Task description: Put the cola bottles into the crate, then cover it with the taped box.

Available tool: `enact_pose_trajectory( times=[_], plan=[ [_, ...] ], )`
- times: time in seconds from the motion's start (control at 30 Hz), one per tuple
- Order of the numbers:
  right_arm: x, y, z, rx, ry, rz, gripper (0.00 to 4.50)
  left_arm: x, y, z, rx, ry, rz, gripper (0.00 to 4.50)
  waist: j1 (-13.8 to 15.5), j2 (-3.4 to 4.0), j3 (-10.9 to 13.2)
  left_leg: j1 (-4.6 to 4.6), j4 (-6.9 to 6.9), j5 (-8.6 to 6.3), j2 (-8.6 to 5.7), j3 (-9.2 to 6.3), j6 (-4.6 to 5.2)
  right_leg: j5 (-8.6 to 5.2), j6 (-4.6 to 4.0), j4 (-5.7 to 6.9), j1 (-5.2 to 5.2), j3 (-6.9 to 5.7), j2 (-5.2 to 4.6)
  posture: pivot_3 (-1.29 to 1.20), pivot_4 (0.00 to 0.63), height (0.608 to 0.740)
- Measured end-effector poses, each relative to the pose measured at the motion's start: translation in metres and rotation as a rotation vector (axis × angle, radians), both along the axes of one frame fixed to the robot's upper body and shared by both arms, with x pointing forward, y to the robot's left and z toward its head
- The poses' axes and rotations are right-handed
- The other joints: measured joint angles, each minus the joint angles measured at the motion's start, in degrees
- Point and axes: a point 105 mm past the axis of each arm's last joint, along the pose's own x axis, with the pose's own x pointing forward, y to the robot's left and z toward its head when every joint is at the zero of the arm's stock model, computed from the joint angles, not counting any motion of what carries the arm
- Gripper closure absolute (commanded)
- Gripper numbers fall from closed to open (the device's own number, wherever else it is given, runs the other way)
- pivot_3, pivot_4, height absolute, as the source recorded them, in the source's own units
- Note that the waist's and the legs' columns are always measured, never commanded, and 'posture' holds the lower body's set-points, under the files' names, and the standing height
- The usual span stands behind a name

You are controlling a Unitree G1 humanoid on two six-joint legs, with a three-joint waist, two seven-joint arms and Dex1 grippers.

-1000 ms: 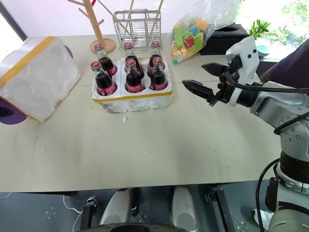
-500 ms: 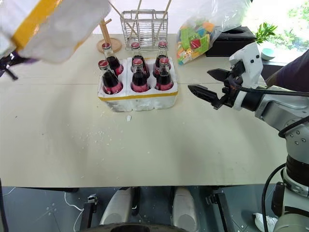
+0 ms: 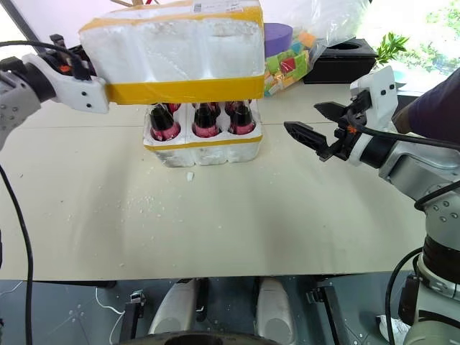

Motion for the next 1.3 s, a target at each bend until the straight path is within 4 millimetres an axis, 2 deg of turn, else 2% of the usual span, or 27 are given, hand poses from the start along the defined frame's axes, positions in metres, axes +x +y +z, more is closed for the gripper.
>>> enact_pose_trajectory(
  times=[0.27, 0.37, 0.5, 0.6, 0.73, 0.83, 0.93, 1.03, 1.1, 1.13, 1.17, 1.2, 1.23, 1.3],
  plan=[
    [-0.002, -0.003, -0.001, 0.022, 0.004, -0.02, 0.0, 0.009, -0.014, -0.033, -0.055, 0.022, 0.028, 3.78, -0.08, 0.0, 0.0, 0.01, 0.03, 0.0, 0.01, -0.02, 0.0, 0.01, 0.01, 0.01, 0.02, 0.0, 0.0, 0.0, 0.15, 0.74],
    [-0.004, -0.004, -0.005, 0.017, 0.019, -0.016, 0.0, 0.005, -0.016, -0.042, -0.052, 0.034, 0.021, 2.76, -0.07, 0.01, -0.01, 0.05, -0.01, 0.0, 0.01, -0.02, 0.01, 0.01, 0.01, 0.01, 0.04, 0.0, 0.0, 0.0, 0.15, 0.74],
    [-0.007, -0.004, -0.01, -0.008, 0.035, -0.001, 0.0, -0.003, -0.013, -0.072, -0.027, 0.107, 0.026, 0.81, -0.07, 0.0, 0.0, 0.03, 0.04, 0.0, 0.01, -0.02, 0.0, 0.01, 0.01, 0.0, 0.05, 0.0, 0.0, 0.0, 0.15, 0.74],
    [-0.007, -0.004, -0.009, -0.015, 0.034, 0.009, 0.0, -0.015, -0.013, -0.078, -0.045, 0.124, 0.022, 0.81, -0.07, 0.01, 0.0, 0.04, 0.04, 0.0, 0.02, -0.02, 0.0, 0.01, 0.01, -0.01, 0.06, 0.01, 0.0, 0.0, 0.15, 0.74],
    [-0.009, -0.004, -0.013, -0.022, 0.045, 0.02, 0.0, -0.035, -0.002, -0.088, -0.093, 0.171, 0.04, 0.81, -0.07, 0.01, 0.0, 0.06, 0.0, 0.0, 0.03, -0.04, 0.0, 0.01, 0.0, -0.01, 0.06, 0.0, 0.0, 0.0, 0.15, 0.74],
    [-0.009, -0.002, -0.017, -0.027, 0.058, 0.031, 0.0, -0.046, 0.003, -0.084, -0.144, 0.161, 0.031, 0.81, -0.07, 0.01, 0.0, 0.07, 0.05, 0.0, 0.04, -0.04, 0.0, 0.02, -0.01, -0.02, 0.08, 0.01, 0.0, 0.0, 0.15, 0.74],
    [-0.009, 0.0, -0.018, -0.029, 0.065, 0.048, 0.0, -0.059, 0.016, -0.078, -0.18, 0.139, 0.033, 0.81, -0.08, 0.02, -0.01, 0.08, 0.04, 0.0, 0.04, -0.04, 0.0, 0.02, -0.02, -0.02, 0.08, 0.01, 0.0, 0.0, 0.15, 0.74],
    [-0.008, 0.002, -0.021, -0.029, 0.079, 0.069, 0.0, -0.073, 0.027, -0.074, -0.409, 0.187, -0.006, 0.81, -0.1, 0.03, -0.01, 0.1, 0.02, 0.0, 0.07, -0.03, 0.0, 0.02, -0.03, -0.03, 0.08, 0.01, -0.01, 0.0, 0.15, 0.74],
    [-0.009, 0.005, -0.022, -0.034, 0.091, 0.101, 0.0, -0.083, 0.042, -0.085, -0.739, 0.402, 0.026, 0.81, -0.19, 0.03, -0.01, 0.12, 0.02, 0.0, 0.08, -0.03, 0.0, 0.02, -0.04, -0.02, 0.09, 0.01, -0.01, 0.0, 0.15, 0.74],
    [-0.011, 0.007, -0.023, -0.038, 0.098, 0.124, 0.0, -0.091, 0.052, -0.101, -0.933, 0.606, 0.076, 0.81, -0.38, 0.02, -0.01, 0.12, 0.02, 0.0, 0.12, -0.04, 0.0, 0.02, -0.04, -0.02, 0.09, 0.01, 0.03, 0.0, 0.15, 0.74],
    [-0.013, 0.01, -0.023, -0.04, 0.105, 0.154, 0.0, -0.111, 0.056, -0.118, -1.098, 0.88, 0.082, 0.81, -0.92, 0.02, -0.01, 0.1, 0.01, 0.0, 0.15, -0.04, 0.0, 0.01, -0.05, -0.04, 0.06, 0.01, 0.06, 0.0, 0.15, 0.74],
    [-0.014, 0.008, -0.024, -0.044, 0.12, 0.172, 0.0, -0.13, 0.052, -0.129, -1.227, 1.145, 0.066, 0.81, -1.34, 0.05, 0.01, 0.12, 0.01, 0.0, 0.14, -0.04, 0.0, 0.0, -0.06, -0.02, 0.07, 0.0, 0.04, 0.0, 0.15, 0.74],
    [-0.014, 0.007, -0.024, -0.038, 0.127, 0.185, 0.0, -0.14, 0.047, -0.126, -1.283, 1.281, 0.037, 0.81, -1.1, 0.04, 0.01, 0.1, 0.02, 0.0, 0.13, -0.16, -0.01, 0.0, -0.07, -0.05, 0.1, -0.08, 0.06, 0.0, 0.15, 0.74],
    [-0.018, 0.011, -0.022, -0.035, 0.13, 0.243, 0.0, -0.14, 0.05, -0.098, -1.307, 1.336, -0.004, 0.81, -0.23, 0.04, 0.01, 0.12, 0.13, -0.01, 0.15, -0.28, -0.02, -0.17, -0.25, -0.09, 0.16, -0.15, 0.16, 0.0, 0.15, 0.74]
  ],
)
